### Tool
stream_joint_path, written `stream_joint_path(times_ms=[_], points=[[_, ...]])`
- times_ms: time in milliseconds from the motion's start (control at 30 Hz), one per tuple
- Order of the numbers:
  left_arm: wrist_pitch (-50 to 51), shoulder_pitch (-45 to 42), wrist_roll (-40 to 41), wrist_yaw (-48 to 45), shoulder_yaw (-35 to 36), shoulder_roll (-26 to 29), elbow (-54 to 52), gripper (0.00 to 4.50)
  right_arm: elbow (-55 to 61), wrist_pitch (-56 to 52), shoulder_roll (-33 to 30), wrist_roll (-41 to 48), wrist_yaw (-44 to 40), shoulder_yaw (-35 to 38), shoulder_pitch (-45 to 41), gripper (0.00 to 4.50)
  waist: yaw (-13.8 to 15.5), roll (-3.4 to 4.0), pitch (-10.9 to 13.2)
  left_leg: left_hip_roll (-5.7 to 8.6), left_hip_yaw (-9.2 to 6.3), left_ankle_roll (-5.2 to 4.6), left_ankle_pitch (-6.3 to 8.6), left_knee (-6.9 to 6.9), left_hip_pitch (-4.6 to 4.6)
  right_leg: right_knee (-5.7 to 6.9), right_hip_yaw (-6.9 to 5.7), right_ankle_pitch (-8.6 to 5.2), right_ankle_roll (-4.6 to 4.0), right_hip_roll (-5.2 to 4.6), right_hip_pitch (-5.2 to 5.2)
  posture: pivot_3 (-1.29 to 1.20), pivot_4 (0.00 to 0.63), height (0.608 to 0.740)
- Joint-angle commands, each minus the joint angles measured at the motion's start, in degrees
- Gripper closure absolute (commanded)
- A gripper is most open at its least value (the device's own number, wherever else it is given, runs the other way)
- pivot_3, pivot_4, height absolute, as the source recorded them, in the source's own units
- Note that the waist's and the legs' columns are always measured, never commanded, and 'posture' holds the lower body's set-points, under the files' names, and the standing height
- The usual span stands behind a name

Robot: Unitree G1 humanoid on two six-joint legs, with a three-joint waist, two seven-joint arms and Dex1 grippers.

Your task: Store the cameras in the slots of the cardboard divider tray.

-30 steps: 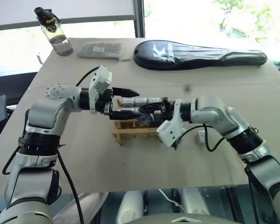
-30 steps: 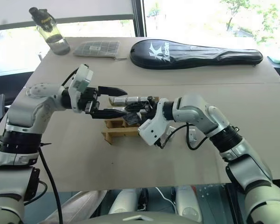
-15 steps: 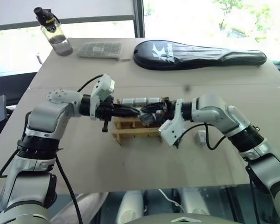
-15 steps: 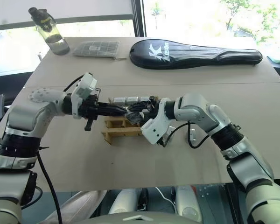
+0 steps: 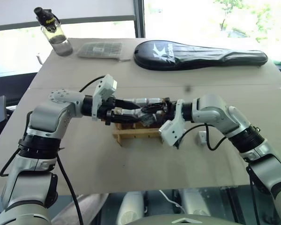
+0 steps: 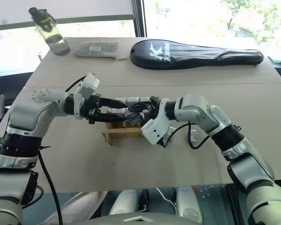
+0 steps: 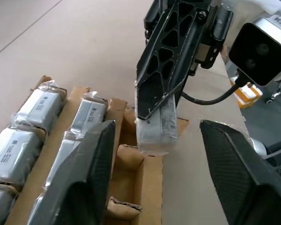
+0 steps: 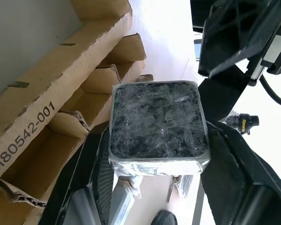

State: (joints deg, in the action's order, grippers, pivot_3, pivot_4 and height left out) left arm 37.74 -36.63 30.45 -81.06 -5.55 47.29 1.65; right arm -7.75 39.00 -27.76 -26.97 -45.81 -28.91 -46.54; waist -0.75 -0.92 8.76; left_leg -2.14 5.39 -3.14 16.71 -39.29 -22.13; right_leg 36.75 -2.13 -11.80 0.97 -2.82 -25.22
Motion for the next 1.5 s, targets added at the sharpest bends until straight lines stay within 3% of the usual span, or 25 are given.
stream_joint_path(times_ms=[33,433,533,633,900,933,967,1033,1233,1500], points=[[1.11,-0.96,0.23,-1.13,-0.24,1.07,-1.69,1.78,1.53,0.33,0.3,0.63,1.05,1.03,-1.14,2.52,0.0,0.0,0.0,0.0,0.0,0.0,0.0,0.0,0.0,0.0,0.0,0.0,0.0,0.0,0.0,0.0,0.15,0.74],[0.45,-1.9,-0.65,-1.02,-0.81,0.26,-0.14,1.78,2.17,0.35,0.61,0.92,0.72,0.75,-0.82,2.52,0.01,0.0,0.0,0.0,0.0,0.0,0.0,0.0,0.0,0.0,0.0,0.0,0.0,0.0,0.0,0.0,0.15,0.74],[0.52,-1.93,-0.9,-0.94,-0.87,0.15,-0.04,2.56,2.24,0.37,0.59,1.11,0.49,0.64,-0.72,2.52,0.01,0.0,0.0,0.0,-0.01,0.0,0.0,0.0,0.0,0.0,0.0,0.0,0.0,0.0,0.0,0.0,0.15,0.74],[0.69,-2.04,-0.89,-0.9,-1.01,0.09,0.06,3.83,2.23,0.47,0.6,1.29,0.33,0.56,-0.74,2.52,0.01,0.0,0.0,0.0,-0.02,0.0,0.0,0.0,0.0,0.01,0.0,0.0,0.0,0.01,0.0,0.0,0.15,0.74],[0.69,-1.68,-0.9,-0.96,-1.31,0.14,-0.28,3.83,3.29,-1.23,1.12,2.1,-0.18,0.77,-0.47,2.52,0.01,-0.01,0.0,0.0,0.0,0.0,0.0,0.0,0.01,0.01,0.01,0.0,0.0,0.0,0.0,0.0,0.15,0.74],[0.66,-1.65,-0.91,-0.99,-1.28,0.16,-0.25,3.83,3.44,-1.5,1.26,2.26,-0.11,0.94,-0.44,1.44,0.01,0.0,0.0,0.0,-0.01,0.0,0.0,0.0,0.01,0.01,0.01,0.0,0.0,0.0,0.0,0.0,0.15,0.74],[0.63,-1.65,-0.95,-1.02,-1.26,0.18,-0.18,3.83,3.5,-1.73,1.35,2.37,-0.08,1.04,-0.43,1.13,0.01,-0.01,0.0,0.0,0.0,0.0,0.0,0.0,0.01,0.01,0.01,0.0,0.0,0.0,0.0,0.0,0.15,0.74],[0.55,-1.68,-1.0,-1.06,-1.21,0.2,-0.06,3.83,3.53,-1.92,1.43,2.4,0.01,1.1,-0.43,0.05,0.01,-0.01,0.0,0.0,-0.01,0.0,0.0,0.0,0.01,0.02,0.01,0.0,0.0,0.0,0.0,0.0,0.15,0.74],[-3.7,-2.9,-2.21,-2.5,-0.39,0.75,1.93,3.83,7.35,-8.91,-0.15,11.92,-4.27,3.26,3.38,0.0,0.16,-0.01,0.0,0.0,-0.02,0.0,0.0,0.0,0.0,0.01,-0.01,0.0,0.0,0.0,0.01,0.0,0.15,0.74],[-13.53,-3.29,-3.67,-6.06,3.11,3.36,6.37,3.83,28.57,-44.5,-11.15,44.46,-12.14,18.62,20.01,0.0,0.5,-0.04,-0.01,0.01,-0.07,-0.01,0.0,-0.02,-0.05,-0.02,-0.07,0.0,0.0,-0.07,0.03,0.0,0.15,0.74]])
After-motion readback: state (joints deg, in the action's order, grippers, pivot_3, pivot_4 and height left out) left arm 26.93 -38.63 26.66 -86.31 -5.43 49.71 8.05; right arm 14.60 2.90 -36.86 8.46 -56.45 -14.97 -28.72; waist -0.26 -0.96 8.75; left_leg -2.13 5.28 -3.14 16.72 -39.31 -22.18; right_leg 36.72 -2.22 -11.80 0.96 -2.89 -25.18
